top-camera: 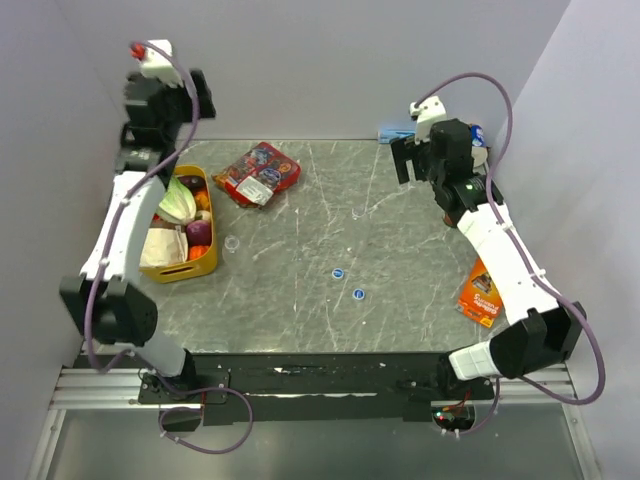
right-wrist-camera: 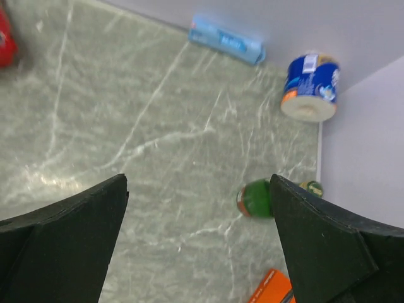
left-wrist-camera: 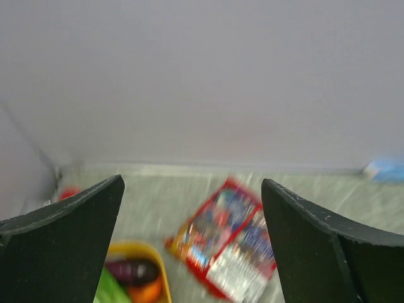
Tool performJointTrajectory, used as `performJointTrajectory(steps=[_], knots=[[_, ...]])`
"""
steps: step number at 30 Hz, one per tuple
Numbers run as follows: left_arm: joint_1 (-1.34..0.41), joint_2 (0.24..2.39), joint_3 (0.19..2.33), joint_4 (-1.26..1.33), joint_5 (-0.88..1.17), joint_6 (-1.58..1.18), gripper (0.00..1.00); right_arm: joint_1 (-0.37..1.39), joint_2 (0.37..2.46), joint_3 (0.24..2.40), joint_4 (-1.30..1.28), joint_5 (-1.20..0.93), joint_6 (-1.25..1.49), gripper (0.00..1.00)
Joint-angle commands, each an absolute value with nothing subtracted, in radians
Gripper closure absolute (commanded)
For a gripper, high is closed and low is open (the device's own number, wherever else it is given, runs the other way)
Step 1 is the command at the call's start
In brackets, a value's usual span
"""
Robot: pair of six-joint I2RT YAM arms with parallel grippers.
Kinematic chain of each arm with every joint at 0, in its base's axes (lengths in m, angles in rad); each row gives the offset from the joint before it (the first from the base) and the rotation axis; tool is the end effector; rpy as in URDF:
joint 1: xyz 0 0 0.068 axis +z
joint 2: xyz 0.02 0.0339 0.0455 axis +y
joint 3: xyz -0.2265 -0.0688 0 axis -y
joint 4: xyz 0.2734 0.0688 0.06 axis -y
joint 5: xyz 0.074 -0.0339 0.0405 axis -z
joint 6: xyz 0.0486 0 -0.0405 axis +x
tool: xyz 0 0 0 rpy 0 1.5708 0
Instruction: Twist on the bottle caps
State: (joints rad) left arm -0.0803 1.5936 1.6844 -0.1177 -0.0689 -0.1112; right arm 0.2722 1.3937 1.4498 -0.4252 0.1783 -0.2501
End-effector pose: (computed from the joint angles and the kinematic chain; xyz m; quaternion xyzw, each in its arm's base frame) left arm 0.4134 -0.0299 0.4212 -0.0351 0.7157 -0.0421 0.6963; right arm 0.3523 0.0894 0.3677 -0.1635 0.8067 -0.0672 0.5639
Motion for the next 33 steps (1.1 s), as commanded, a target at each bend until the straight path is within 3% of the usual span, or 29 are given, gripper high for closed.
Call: performJointTrajectory(steps=[1, 8, 12, 16, 20, 26, 33], knots=[[-0.086, 1.457, 1.778, -0.101, 0.046, -0.077, 0.04, 0.29, 1.308, 1.535, -0.317, 0.193, -0.225, 0.0], [-0.098, 1.35, 1.614, -0.15, 0.172, -0.011, 0.04, 0.339, 1.255, 1.448, -0.369, 0.029, -0.327, 0.0], [-0.152, 1.244, 1.445, -0.198, 0.224, 0.052, 0.04, 0.353, 1.232, 1.41, -0.517, -0.329, -0.486, 0.0], [-0.228, 1.12, 1.298, -0.242, 0.255, 0.097, 0.04, 0.406, 1.267, 1.397, -0.561, -0.371, -0.498, 0.01], [-0.248, 1.054, 1.192, -0.302, 0.322, 0.083, 0.04, 0.428, 1.36, 1.439, -0.614, -0.426, -0.497, 0.08], [-0.262, 1.009, 1.149, -0.331, 0.313, 0.107, 0.04, 0.471, 1.497, 1.503, -0.624, -0.342, -0.462, 0.09], [-0.264, 1.002, 1.147, -0.299, 0.304, 0.115, 0.04, 0.479, 1.558, 1.526, -0.65, -0.273, -0.445, 0.27]])
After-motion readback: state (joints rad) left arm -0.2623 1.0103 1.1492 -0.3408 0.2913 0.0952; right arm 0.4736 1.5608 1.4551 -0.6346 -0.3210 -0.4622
